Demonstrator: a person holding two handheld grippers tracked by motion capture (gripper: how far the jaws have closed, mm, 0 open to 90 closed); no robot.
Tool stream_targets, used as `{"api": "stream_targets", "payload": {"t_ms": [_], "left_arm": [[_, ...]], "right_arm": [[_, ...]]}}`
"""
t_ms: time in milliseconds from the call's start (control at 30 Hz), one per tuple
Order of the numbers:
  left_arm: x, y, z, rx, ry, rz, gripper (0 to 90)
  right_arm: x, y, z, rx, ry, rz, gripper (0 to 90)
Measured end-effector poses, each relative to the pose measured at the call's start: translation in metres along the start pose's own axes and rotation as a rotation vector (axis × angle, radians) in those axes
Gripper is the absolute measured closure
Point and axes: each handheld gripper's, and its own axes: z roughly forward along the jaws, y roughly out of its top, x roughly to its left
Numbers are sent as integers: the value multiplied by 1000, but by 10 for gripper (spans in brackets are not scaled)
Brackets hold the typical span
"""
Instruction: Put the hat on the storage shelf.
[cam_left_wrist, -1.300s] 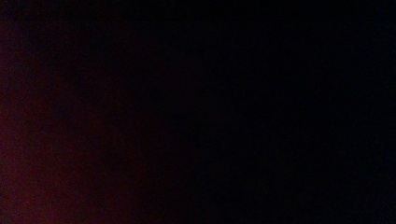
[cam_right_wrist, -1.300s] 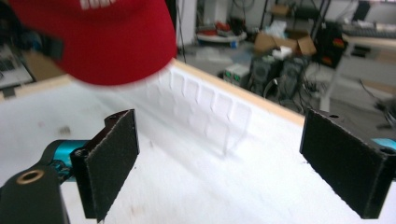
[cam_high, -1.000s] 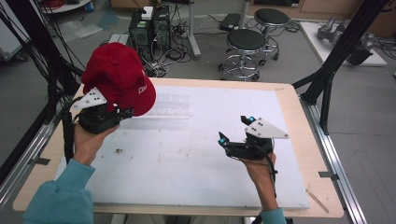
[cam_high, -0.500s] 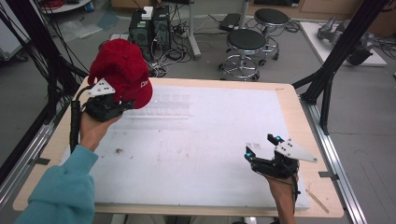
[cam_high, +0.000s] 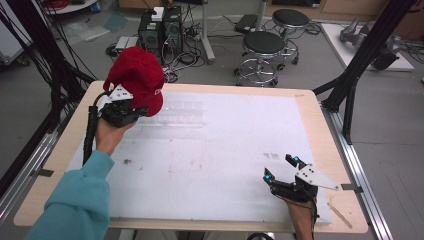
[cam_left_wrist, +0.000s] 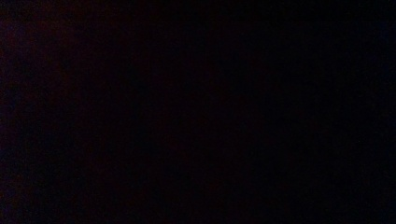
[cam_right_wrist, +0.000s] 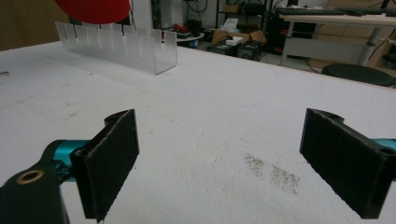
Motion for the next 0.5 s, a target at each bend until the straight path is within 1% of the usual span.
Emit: {"api": "stream_targets", "payload": {"t_ms": [133, 200, 333, 367, 400, 467, 500], "left_arm": [[-1, -1, 3, 6, 7, -11, 852], [-1, -1, 3, 8, 13, -11, 853], [-1, -1, 6, 14, 18, -18, 852], [-1, -1, 6, 12, 19, -27, 852], [0, -1, 7, 11, 22, -34, 852], [-1, -1, 8, 7, 21, -45, 852], [-1, -1, 9, 6, 21, -47, 852]], "right_arm": [[-1, -4, 2, -14, 0, 11, 106], [-1, -7, 6, -32, 0, 30, 107], [0, -9, 11, -32, 5, 37, 107], [1, -9, 13, -24, -9, 33, 107], [1, -9, 13, -24, -9, 33, 107], [2, -9, 14, -46, -18, 31, 107], [1, -9, 15, -48, -21, 34, 107]]}}
